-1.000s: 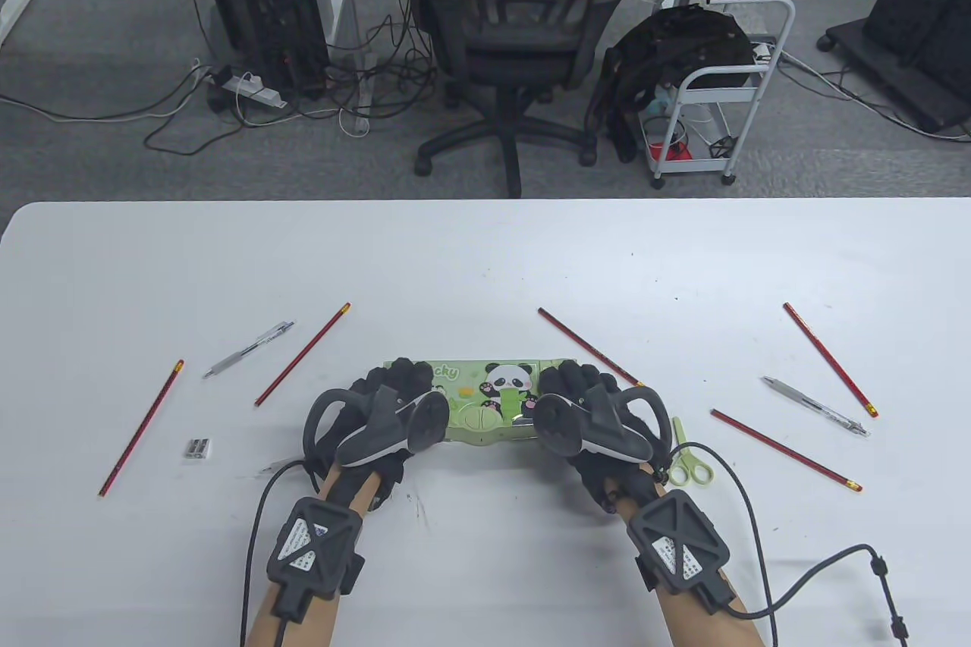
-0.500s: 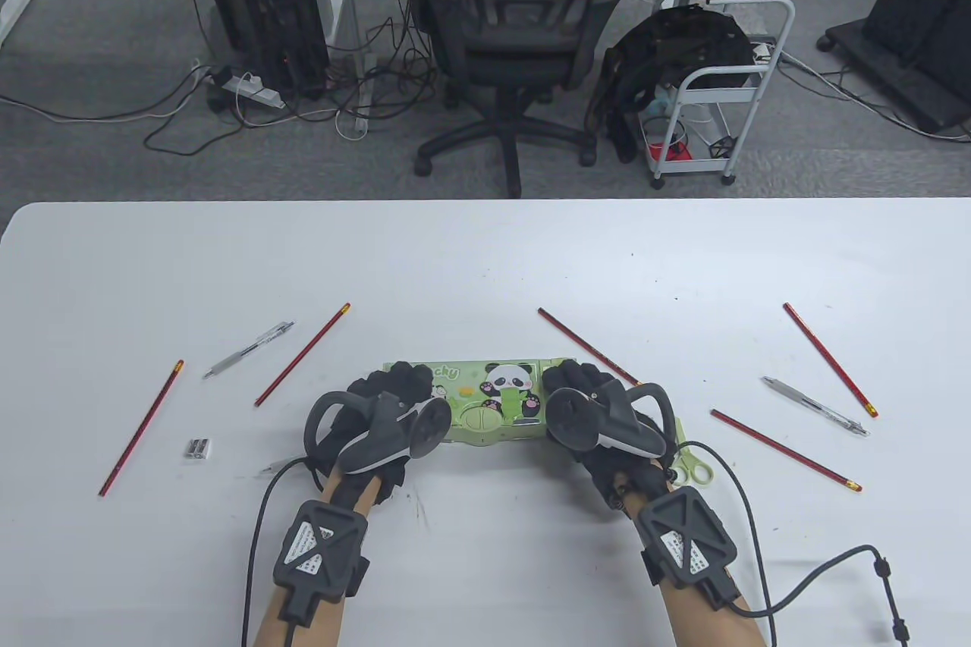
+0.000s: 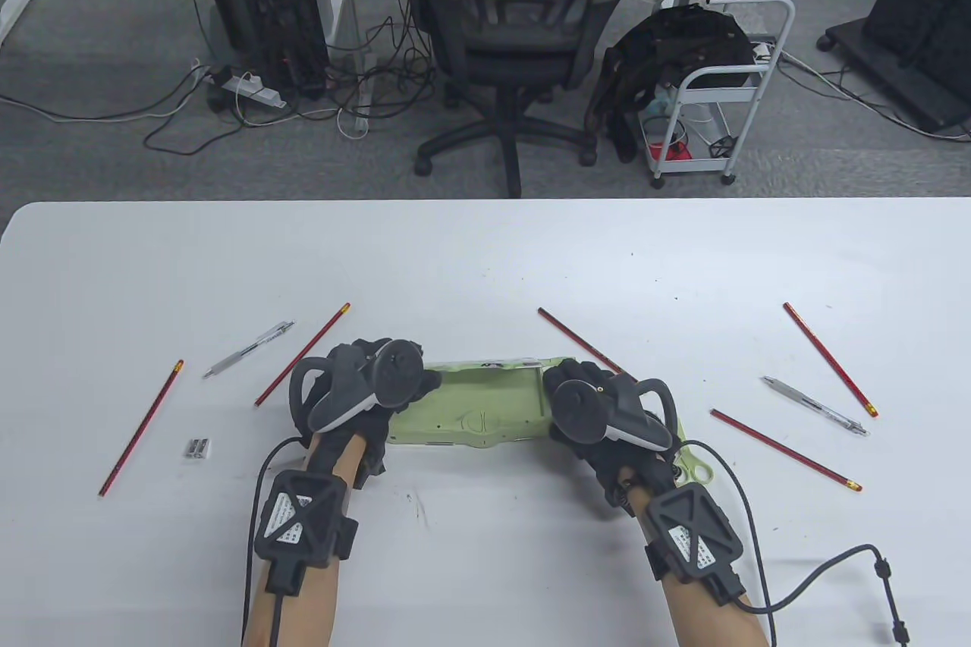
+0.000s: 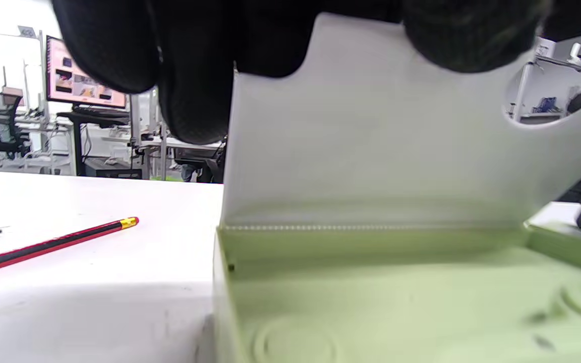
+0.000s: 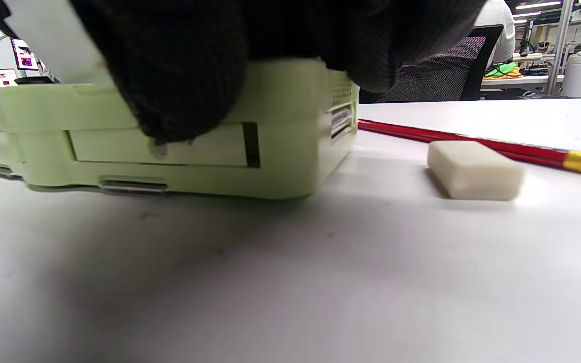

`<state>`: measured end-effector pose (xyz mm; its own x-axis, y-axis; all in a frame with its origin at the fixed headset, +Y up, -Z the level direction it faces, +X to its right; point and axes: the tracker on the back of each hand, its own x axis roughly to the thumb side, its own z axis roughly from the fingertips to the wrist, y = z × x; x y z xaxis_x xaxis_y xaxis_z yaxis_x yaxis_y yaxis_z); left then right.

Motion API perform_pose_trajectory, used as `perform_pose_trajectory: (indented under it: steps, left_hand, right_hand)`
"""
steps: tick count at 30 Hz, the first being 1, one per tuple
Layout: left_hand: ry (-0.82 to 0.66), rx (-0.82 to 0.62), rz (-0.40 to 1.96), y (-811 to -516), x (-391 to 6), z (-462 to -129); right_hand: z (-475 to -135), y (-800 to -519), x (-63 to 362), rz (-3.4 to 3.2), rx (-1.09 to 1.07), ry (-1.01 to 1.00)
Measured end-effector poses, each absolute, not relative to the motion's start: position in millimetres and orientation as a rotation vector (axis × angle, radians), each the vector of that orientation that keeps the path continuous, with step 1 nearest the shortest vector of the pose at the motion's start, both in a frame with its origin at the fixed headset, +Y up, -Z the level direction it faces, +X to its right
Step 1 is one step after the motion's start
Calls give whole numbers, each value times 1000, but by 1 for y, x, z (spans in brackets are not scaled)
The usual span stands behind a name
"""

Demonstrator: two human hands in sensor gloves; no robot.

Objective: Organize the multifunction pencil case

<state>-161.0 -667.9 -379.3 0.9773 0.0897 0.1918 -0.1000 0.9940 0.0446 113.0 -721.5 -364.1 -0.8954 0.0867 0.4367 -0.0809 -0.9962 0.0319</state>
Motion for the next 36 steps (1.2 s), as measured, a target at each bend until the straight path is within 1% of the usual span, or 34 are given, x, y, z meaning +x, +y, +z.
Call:
perform_pose_trajectory:
  steps: [6,9,16,19,24,27,36]
  left_hand:
    - [-98,12,147,-661,-167,-411]
    - [-32,-55,193,-662,-168,-429]
    - [81,-124,178,-675,-165,-458]
    - [122,-167,130,-681,-163,-468]
    - [149,-257,-7,-691,-163,-474]
    - [150,-323,-16,-697,-166,-474]
    - [128,-372,-73,-710,-166,-473]
  right_hand:
    - [-365,-721,114,2964,685,34]
    - [-365,-721,115,2959,684,43]
    - [-367,-720,116,2951,682,63]
    - [-367,-719,116,2949,681,75]
    - [-368,-719,116,2947,681,80]
    - [-368,-719,116,2948,681,80]
    - [-368,-719,116,2950,677,88]
